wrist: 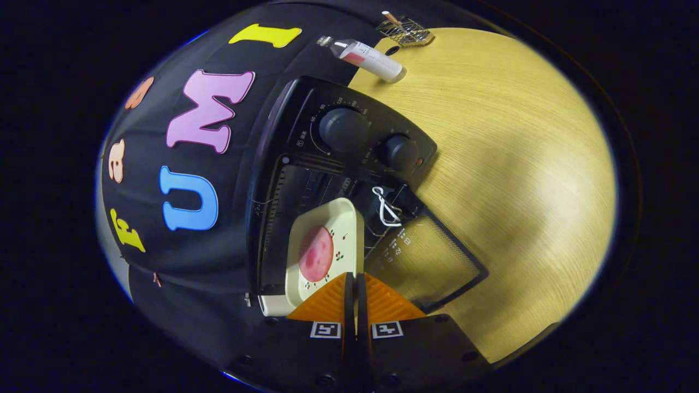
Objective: Open the toaster oven, put the food inside, and close the toaster oven door.
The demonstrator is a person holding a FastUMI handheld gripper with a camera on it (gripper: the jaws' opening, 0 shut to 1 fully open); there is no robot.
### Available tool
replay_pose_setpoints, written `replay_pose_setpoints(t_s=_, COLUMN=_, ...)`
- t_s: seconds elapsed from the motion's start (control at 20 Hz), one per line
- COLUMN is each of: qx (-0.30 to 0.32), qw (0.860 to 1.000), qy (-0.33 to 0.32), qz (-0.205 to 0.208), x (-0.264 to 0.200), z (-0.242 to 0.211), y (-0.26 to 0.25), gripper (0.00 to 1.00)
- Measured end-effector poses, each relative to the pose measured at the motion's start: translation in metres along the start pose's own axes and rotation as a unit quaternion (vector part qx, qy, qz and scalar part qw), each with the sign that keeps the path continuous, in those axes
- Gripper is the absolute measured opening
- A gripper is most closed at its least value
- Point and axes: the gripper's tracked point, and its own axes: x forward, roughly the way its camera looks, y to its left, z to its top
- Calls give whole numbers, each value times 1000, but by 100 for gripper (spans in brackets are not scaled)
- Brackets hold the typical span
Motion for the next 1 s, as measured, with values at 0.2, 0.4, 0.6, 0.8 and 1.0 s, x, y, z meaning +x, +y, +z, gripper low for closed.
replay_pose_setpoints(t_s=0.2, qx=19, qw=999, qy=-30, qz=-15, x=24, z=6, y=7, gripper=6)
replay_pose_setpoints(t_s=0.4, qx=21, qw=998, qy=-62, qz=-9, x=37, z=12, y=20, gripper=6)
replay_pose_setpoints(t_s=0.6, qx=23, qw=996, qy=-81, qz=-16, x=54, z=14, y=24, gripper=6)
replay_pose_setpoints(t_s=0.8, qx=12, qw=993, qy=-109, qz=-36, x=63, z=16, y=22, gripper=6)
replay_pose_setpoints(t_s=1.0, qx=2, qw=992, qy=-118, qz=-42, x=62, z=11, y=24, gripper=6)
